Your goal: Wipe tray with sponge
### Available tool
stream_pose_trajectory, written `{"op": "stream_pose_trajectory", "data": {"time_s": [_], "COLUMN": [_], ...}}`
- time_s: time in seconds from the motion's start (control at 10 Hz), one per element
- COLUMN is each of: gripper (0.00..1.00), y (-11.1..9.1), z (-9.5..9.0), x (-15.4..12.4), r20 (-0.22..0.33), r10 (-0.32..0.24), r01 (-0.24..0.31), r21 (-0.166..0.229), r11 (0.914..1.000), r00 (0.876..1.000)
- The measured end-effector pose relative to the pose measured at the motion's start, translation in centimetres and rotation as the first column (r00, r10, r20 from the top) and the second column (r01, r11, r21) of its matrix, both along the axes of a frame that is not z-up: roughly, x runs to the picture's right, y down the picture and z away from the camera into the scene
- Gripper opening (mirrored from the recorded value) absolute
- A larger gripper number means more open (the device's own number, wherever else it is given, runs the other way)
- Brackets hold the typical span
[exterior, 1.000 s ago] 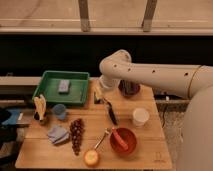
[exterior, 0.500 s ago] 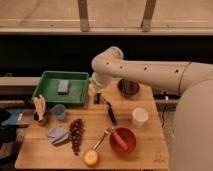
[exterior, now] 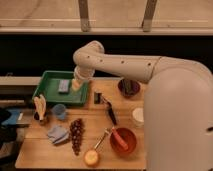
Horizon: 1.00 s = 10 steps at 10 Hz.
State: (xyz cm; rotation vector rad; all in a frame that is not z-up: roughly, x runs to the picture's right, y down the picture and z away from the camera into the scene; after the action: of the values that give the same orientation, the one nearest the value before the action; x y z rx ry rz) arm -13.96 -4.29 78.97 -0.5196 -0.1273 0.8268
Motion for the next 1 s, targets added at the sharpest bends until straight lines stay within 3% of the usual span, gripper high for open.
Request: {"op": "stream_pose_trajectory", "data": {"time_s": [0.3, 0.5, 1.0], "gripper": [0.64, 0.64, 0.64], "y": [-3.7, -4.4, -3.9], "z": [2.0, 2.6, 2.6], "x": [-4.9, -7.0, -6.6], "r20": [0.104, 0.152, 0.146], "r10": [-0.012, -0.014, -0.003], "r01": [0.006, 0.001, -0.009], "r21": [0.063, 0.090, 0.082], "r11": [0.9980, 0.9959, 0.9966], "r00": [0.995, 0.988, 0.989]}}
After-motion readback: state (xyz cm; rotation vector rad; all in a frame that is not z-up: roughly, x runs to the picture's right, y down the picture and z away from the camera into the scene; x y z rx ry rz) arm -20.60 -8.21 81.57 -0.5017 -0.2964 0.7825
